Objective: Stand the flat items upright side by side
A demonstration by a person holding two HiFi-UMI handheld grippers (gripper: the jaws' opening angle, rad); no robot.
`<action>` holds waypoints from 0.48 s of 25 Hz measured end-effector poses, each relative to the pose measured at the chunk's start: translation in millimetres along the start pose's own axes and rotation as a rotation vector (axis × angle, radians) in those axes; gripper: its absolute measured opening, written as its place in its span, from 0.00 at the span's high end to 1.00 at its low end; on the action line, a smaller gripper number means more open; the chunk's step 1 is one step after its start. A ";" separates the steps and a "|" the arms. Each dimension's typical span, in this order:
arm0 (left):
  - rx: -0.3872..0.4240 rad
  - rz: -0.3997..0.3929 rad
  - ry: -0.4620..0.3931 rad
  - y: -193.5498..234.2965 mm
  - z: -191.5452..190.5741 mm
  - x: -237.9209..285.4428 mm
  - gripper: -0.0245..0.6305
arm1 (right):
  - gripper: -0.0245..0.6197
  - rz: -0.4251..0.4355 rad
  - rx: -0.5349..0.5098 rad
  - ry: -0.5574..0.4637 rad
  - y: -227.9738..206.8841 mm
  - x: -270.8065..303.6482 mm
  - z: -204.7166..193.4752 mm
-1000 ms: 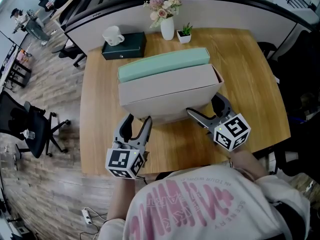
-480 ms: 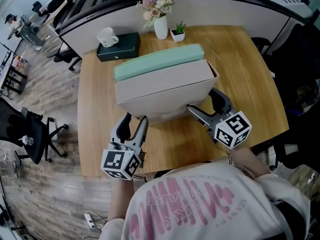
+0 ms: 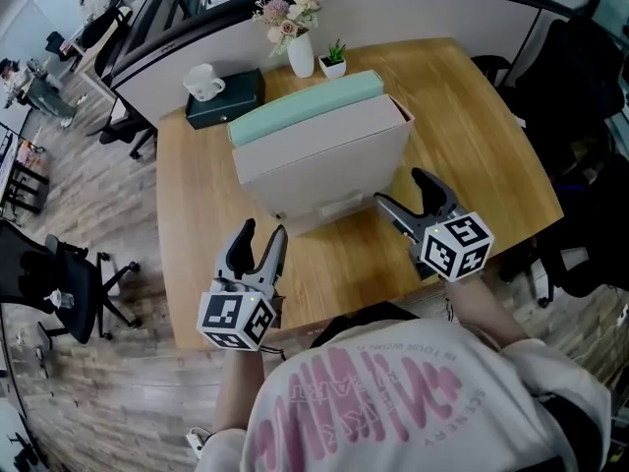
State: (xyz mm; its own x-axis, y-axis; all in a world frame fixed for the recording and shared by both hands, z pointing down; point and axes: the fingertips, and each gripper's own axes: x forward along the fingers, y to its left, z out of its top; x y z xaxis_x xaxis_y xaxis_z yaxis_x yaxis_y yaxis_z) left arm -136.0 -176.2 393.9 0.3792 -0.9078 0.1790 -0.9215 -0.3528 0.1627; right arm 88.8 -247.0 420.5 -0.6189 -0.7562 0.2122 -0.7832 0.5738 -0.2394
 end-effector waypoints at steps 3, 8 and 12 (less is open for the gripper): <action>-0.011 -0.019 0.007 -3.1 -5.0 -12.6 0.62 | 0.35 -0.036 0.040 0.007 6.1 -10.3 -10.3; -0.047 -0.033 0.015 -12.5 -14.7 -36.0 0.67 | 0.45 -0.086 0.141 0.021 21.2 -31.7 -28.4; -0.065 -0.008 0.086 -19.2 -36.6 -54.8 0.75 | 0.66 -0.112 0.311 -0.008 36.6 -50.3 -39.3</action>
State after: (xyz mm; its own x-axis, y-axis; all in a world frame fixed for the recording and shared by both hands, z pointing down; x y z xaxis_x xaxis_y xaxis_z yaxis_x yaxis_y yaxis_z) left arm -136.0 -111.4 416.5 0.3949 -0.8812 0.2599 -0.9121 -0.3420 0.2261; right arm 89.0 -175.6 438.3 -0.5288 -0.8121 0.2468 -0.7899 0.3645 -0.4931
